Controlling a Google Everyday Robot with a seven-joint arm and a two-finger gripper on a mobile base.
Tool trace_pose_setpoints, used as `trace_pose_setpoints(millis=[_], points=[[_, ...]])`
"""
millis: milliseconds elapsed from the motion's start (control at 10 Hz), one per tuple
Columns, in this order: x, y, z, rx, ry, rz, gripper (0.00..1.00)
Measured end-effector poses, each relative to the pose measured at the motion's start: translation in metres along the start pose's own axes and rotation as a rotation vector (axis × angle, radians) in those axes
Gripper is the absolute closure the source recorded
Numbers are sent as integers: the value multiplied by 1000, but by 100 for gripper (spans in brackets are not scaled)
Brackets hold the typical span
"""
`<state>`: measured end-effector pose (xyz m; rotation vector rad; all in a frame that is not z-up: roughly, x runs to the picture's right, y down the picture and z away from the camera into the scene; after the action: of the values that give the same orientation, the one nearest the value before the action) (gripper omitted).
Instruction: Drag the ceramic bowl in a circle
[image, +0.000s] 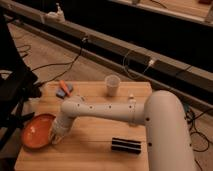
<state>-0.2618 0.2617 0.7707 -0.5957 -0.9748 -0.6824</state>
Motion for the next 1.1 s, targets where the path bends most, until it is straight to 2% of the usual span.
trace_pose_setpoints(millis=[400, 600, 800, 1100], points=[[18, 18, -43, 0, 72, 86, 100], [31, 16, -59, 8, 88, 114, 100], [40, -1, -63, 19, 76, 93, 100], [33, -33, -44, 3, 30, 7, 100]])
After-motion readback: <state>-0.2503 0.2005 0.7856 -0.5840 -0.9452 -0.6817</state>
